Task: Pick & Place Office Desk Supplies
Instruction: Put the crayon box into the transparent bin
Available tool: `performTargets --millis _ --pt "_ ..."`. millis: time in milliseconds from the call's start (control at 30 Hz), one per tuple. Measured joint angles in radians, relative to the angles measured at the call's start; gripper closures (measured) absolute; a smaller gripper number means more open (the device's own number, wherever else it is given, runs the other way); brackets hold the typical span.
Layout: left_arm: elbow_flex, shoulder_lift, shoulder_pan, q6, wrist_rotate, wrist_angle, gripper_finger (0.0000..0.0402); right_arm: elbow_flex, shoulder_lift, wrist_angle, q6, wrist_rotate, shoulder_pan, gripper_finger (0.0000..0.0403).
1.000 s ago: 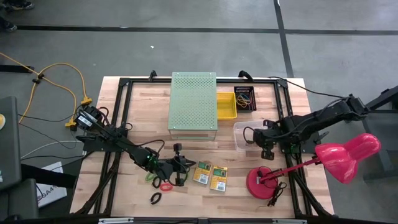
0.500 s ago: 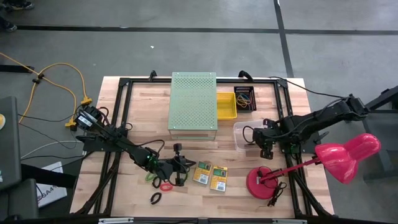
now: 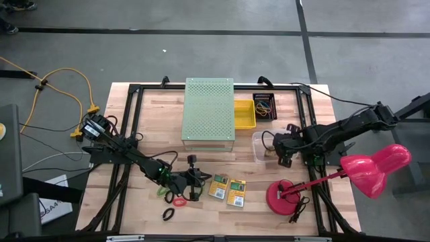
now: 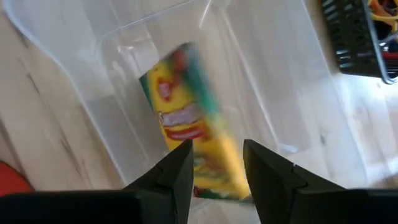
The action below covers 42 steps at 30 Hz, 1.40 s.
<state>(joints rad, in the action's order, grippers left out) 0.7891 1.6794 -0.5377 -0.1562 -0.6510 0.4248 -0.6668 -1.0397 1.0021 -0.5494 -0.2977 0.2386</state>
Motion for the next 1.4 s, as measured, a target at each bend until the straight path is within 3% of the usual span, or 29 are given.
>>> performTargets --millis 400,600,1000,1167,1400 --pt "0.0 0.0 0.0 0.0 0.0 0.0 0.0401 -0.001 0.0 -0.018 0.004 0.027 0.0 0.0274" --pt "0.0 0.0 0.0 0.0 0.015 0.0 0.0401 -0.001 0.0 -0.159 0.105 0.158 0.002 0.0274" --pt "0.0 0.0 0.006 0.0 0.038 0.0 0.0401 -0.001 -0.003 -0.365 0.164 0.184 0.002 0.0274" --pt "0.0 0.0 0.006 -0.001 0.083 -0.001 0.0401 -0.001 -0.084 -0.523 0.281 0.238 0.025 0.0274" --pt "0.0 0.0 0.006 -0.043 0.14 -0.002 0.0401 -0.001 -0.292 -0.772 0.372 0.253 0.102 0.0274"
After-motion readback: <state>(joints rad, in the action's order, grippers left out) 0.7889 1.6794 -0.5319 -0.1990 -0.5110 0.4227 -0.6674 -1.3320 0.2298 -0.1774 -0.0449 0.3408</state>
